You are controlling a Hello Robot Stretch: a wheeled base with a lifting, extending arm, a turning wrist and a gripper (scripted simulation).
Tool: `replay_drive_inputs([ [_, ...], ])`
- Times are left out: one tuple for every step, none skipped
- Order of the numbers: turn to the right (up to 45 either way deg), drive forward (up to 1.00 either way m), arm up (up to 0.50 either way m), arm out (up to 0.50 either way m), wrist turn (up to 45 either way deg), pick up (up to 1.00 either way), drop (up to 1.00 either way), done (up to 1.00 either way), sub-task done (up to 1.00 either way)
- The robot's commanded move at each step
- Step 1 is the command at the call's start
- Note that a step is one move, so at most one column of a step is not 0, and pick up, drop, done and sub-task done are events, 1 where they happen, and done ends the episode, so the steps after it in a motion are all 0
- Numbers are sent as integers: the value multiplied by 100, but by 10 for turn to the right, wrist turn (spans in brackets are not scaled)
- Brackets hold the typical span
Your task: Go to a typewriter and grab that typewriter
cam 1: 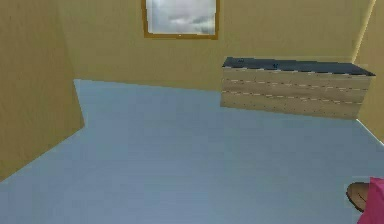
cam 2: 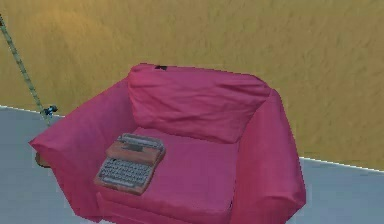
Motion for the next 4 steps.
replay_drive_inputs([
  [-150, 0, 0, 0, 0, 0, 0, 0, 0],
  [0, 0, 50, 0, 0, 0, 0, 0, 0],
  [0, 0, 4, 0, 0, 0, 0, 0, 0],
  [0, 0, 0, 46, 0, 0, 0, 0, 0],
])
